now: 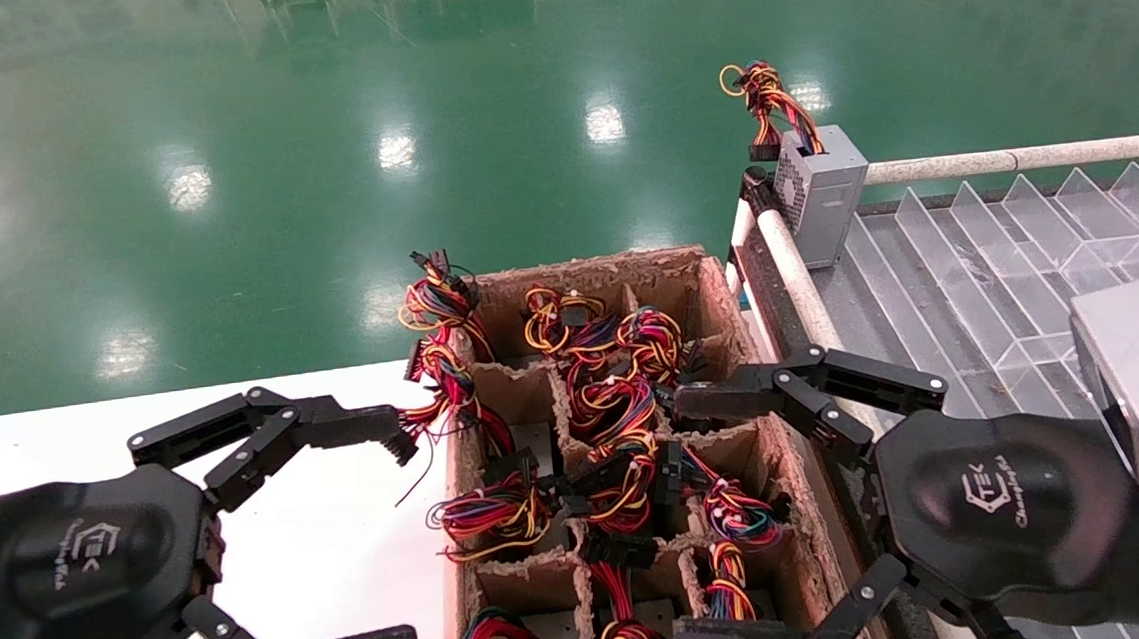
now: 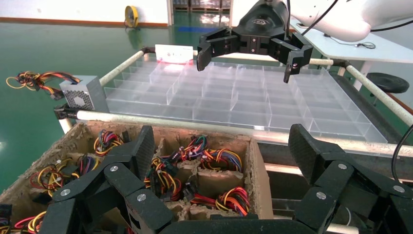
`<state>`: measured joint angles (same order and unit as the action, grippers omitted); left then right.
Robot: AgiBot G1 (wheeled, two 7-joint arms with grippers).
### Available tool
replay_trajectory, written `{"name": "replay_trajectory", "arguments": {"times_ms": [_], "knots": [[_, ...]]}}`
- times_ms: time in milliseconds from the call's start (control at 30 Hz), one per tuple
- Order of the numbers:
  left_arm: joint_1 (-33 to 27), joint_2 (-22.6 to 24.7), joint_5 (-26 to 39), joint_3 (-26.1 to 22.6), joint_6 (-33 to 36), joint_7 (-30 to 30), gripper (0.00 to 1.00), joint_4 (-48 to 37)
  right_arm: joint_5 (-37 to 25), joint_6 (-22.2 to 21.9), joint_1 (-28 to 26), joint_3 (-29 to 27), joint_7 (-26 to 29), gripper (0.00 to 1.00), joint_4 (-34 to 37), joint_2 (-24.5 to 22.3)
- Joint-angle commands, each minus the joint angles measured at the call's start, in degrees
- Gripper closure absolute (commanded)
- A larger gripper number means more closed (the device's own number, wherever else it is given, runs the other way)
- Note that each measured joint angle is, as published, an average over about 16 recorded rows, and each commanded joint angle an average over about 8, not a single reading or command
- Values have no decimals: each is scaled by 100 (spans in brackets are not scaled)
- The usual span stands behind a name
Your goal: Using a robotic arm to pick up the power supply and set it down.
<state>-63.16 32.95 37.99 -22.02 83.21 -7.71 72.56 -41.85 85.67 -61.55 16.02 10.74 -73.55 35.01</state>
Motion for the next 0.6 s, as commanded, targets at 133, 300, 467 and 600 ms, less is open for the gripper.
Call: {"name": "replay_trajectory", "arguments": {"times_ms": [133,300,467,600], "knots": [[0,0,0,0,0,0,0,0,-2,-2,-2,1,-2,0,2,2],[0,0,0,0,0,0,0,0,-4,-5,-3,1,-2,0,4,3],[0,0,0,0,0,0,0,0,-6,-6,-5,1,-2,0,4,3],[0,0,0,0,0,0,0,0,-6,-6,-6,1,-2,0,4,3]]}}
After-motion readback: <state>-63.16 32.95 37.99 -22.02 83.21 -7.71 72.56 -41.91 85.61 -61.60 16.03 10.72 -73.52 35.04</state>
